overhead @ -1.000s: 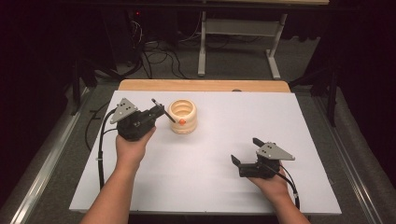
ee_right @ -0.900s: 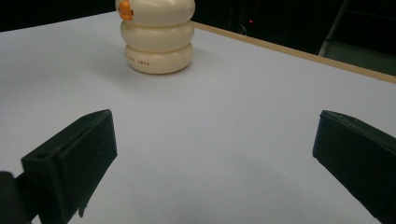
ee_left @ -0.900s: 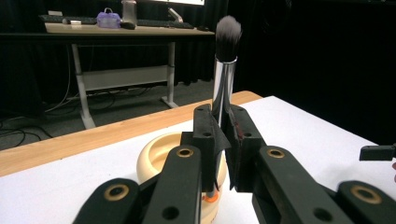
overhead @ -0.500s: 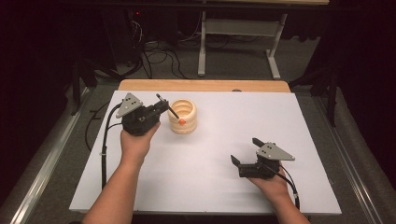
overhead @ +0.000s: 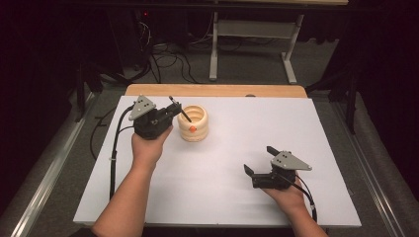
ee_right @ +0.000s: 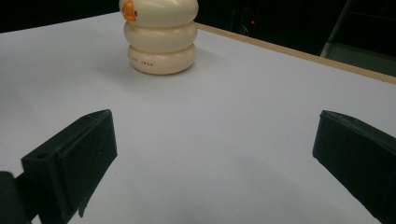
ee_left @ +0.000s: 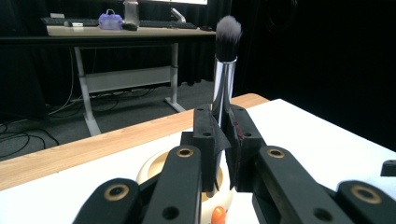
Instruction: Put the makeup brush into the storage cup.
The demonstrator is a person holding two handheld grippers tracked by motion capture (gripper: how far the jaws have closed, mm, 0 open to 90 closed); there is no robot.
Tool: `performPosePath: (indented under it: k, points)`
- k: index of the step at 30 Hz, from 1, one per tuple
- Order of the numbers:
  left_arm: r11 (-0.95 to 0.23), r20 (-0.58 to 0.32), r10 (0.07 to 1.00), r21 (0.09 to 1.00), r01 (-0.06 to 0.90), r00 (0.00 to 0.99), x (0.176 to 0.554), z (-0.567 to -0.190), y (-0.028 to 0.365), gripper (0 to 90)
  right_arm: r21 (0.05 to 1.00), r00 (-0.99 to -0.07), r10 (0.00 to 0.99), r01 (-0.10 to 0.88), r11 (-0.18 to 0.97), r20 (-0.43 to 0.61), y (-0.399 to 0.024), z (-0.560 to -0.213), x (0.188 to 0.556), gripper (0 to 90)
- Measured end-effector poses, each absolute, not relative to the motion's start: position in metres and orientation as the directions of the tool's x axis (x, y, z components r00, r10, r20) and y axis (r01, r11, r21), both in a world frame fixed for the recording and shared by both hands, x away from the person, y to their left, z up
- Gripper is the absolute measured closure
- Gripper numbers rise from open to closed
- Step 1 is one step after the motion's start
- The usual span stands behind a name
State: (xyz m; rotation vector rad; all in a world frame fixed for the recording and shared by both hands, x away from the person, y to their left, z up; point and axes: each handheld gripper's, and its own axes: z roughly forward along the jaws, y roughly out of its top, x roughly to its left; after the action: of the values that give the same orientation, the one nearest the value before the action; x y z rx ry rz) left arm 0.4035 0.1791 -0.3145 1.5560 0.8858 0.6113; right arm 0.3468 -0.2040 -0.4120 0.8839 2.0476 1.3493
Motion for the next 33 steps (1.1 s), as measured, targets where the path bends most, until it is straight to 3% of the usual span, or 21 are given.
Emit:
performPosePath:
  k: [33]
  points:
    - [-0.054,-0.082,0.84,0.971,0.233,0.537,0.428,-0.332,0.173,83.5,0.927,-0.651,0.755,0.232,0.296,-0.078,-0.204,-0.412,0.346,1.1]
